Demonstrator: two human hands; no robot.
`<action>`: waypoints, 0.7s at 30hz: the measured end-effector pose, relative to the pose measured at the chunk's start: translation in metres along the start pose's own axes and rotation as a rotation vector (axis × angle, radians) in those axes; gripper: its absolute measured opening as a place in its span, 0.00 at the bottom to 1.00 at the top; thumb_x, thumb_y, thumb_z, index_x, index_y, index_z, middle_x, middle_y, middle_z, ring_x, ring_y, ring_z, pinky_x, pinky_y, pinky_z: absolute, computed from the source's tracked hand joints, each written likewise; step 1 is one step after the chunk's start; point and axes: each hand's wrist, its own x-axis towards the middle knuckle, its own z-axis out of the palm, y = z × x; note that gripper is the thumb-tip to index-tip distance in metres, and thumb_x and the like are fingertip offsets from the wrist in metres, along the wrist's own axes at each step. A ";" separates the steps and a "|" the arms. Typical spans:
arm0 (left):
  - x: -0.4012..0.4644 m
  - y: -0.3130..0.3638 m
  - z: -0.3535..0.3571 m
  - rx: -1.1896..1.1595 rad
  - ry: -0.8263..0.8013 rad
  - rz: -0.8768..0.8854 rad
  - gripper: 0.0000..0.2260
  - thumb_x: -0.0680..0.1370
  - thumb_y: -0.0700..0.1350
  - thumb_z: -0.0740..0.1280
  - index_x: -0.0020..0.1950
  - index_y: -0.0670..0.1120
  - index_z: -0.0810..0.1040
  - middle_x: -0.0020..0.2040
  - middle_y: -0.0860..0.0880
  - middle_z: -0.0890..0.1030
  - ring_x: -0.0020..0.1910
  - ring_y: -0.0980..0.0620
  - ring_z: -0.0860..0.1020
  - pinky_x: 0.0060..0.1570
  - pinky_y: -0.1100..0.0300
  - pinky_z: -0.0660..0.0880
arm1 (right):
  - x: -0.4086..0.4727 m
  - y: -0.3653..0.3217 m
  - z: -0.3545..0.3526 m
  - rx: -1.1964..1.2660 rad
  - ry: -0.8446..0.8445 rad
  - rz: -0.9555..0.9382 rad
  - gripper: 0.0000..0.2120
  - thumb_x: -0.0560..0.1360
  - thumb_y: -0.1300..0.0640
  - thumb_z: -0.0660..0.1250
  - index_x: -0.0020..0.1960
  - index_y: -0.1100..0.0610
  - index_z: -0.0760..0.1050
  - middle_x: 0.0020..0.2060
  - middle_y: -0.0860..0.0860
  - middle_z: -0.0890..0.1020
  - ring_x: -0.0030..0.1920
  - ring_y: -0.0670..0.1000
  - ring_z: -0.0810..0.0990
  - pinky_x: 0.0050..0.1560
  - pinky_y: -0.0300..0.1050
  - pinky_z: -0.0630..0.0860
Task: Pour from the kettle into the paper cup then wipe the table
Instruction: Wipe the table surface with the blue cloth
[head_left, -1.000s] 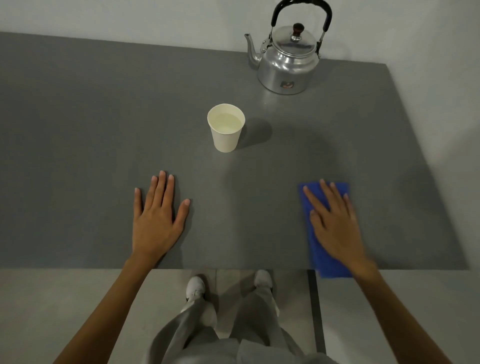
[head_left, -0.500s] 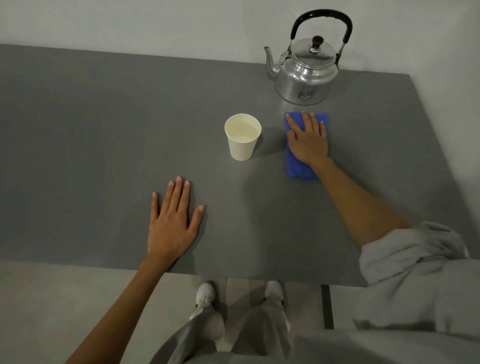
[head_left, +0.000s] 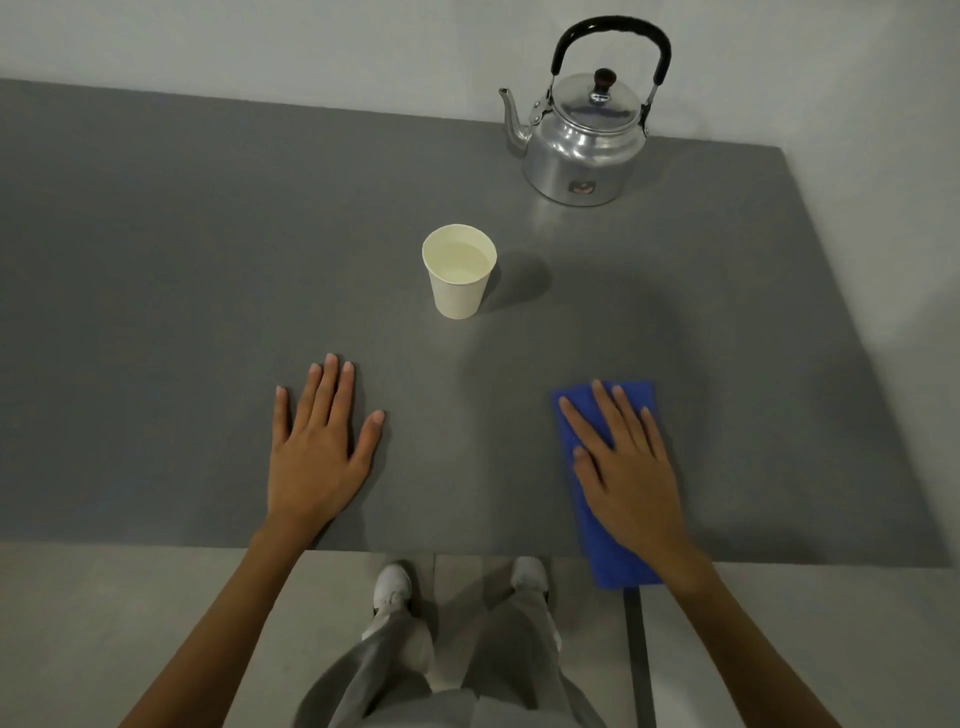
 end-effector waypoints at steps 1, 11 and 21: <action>0.000 0.002 0.001 0.001 -0.002 0.003 0.33 0.77 0.64 0.42 0.77 0.47 0.51 0.78 0.48 0.52 0.77 0.52 0.46 0.76 0.49 0.39 | -0.007 0.012 -0.004 -0.007 0.006 0.034 0.25 0.79 0.46 0.43 0.75 0.44 0.48 0.77 0.51 0.52 0.76 0.51 0.45 0.75 0.53 0.45; 0.014 0.006 0.007 0.023 -0.005 0.016 0.31 0.79 0.62 0.44 0.78 0.47 0.50 0.79 0.48 0.51 0.77 0.52 0.44 0.76 0.47 0.39 | 0.084 -0.044 0.003 -0.036 0.113 0.306 0.25 0.80 0.50 0.48 0.76 0.50 0.51 0.76 0.57 0.55 0.76 0.59 0.50 0.75 0.59 0.47; 0.008 -0.004 0.003 0.005 0.026 0.011 0.31 0.78 0.62 0.43 0.77 0.46 0.52 0.78 0.47 0.54 0.77 0.53 0.47 0.76 0.48 0.41 | 0.019 -0.143 0.031 -0.012 -0.018 -0.206 0.25 0.80 0.48 0.46 0.76 0.46 0.46 0.77 0.53 0.53 0.76 0.55 0.47 0.75 0.58 0.46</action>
